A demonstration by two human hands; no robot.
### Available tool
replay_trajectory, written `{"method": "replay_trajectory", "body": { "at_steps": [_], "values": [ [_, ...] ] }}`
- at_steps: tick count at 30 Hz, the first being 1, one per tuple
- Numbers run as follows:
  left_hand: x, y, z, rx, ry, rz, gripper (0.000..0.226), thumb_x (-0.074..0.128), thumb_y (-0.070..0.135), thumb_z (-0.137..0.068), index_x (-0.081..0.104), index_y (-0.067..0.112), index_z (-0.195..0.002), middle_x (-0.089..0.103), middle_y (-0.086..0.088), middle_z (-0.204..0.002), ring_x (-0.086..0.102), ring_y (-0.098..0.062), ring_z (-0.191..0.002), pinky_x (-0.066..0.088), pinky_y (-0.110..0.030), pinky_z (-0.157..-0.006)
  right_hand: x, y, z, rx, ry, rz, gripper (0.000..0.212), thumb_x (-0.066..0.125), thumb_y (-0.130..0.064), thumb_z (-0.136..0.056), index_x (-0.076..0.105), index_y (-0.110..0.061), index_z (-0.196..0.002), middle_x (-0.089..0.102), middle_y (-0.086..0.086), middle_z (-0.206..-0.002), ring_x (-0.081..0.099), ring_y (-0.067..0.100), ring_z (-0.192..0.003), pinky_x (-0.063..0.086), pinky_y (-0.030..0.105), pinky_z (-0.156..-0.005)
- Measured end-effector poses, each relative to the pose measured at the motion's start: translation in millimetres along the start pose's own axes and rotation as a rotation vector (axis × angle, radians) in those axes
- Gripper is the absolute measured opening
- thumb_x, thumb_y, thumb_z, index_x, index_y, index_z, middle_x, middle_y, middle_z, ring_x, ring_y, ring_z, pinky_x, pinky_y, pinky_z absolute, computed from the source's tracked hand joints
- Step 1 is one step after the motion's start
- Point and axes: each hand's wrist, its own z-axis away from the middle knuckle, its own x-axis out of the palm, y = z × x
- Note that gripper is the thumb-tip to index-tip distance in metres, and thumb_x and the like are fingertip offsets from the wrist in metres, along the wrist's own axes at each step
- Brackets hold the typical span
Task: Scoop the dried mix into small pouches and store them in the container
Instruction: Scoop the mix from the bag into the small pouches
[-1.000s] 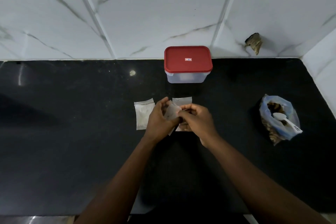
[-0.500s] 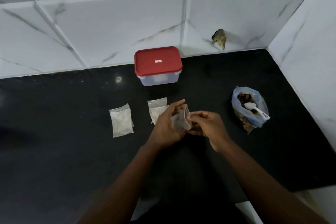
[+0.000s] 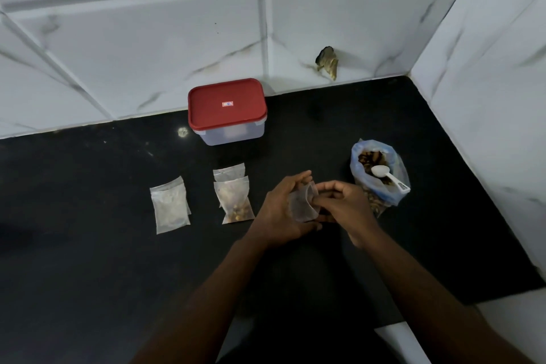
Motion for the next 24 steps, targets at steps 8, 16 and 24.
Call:
{"method": "replay_trajectory", "body": {
  "at_steps": [8, 16, 24],
  "values": [
    [31, 12, -17, 0.001, 0.008, 0.013, 0.084, 0.09, 0.047, -0.068, 0.056, 0.022, -0.14, 0.06, 0.01, -0.135, 0.059, -0.001, -0.125, 0.051, -0.036, -0.108, -36, 1, -2, 0.045, -0.009, -0.05, 0.02, 0.069, -0.007, -0.091, 0.069, -0.014, -0.11, 0.077, 0.007, -0.1, 0.076, 0.025, -0.091, 0.061, 0.041, -0.074],
    [62, 21, -38, 0.081, 0.019, -0.029, 0.056, 0.092, 0.028, -0.071, 0.066, 0.021, -0.121, 0.066, 0.01, -0.119, 0.065, -0.007, -0.112, 0.056, -0.035, -0.096, -64, 3, -6, 0.072, -0.011, -0.077, 0.035, 0.082, -0.018, -0.082, 0.066, -0.016, -0.114, 0.077, 0.004, -0.103, 0.076, 0.016, -0.091, 0.059, 0.029, -0.067],
    [83, 28, -52, 0.077, -0.01, 0.025, 0.05, 0.093, 0.025, -0.072, 0.064, 0.021, -0.112, 0.067, 0.008, -0.111, 0.069, -0.015, -0.102, 0.059, -0.036, -0.085, -93, 1, -11, 0.005, 0.034, 0.023, 0.037, 0.086, -0.014, -0.078, 0.066, -0.018, -0.109, 0.077, 0.005, -0.097, 0.076, 0.016, -0.085, 0.064, 0.036, -0.073]
  ]
}}
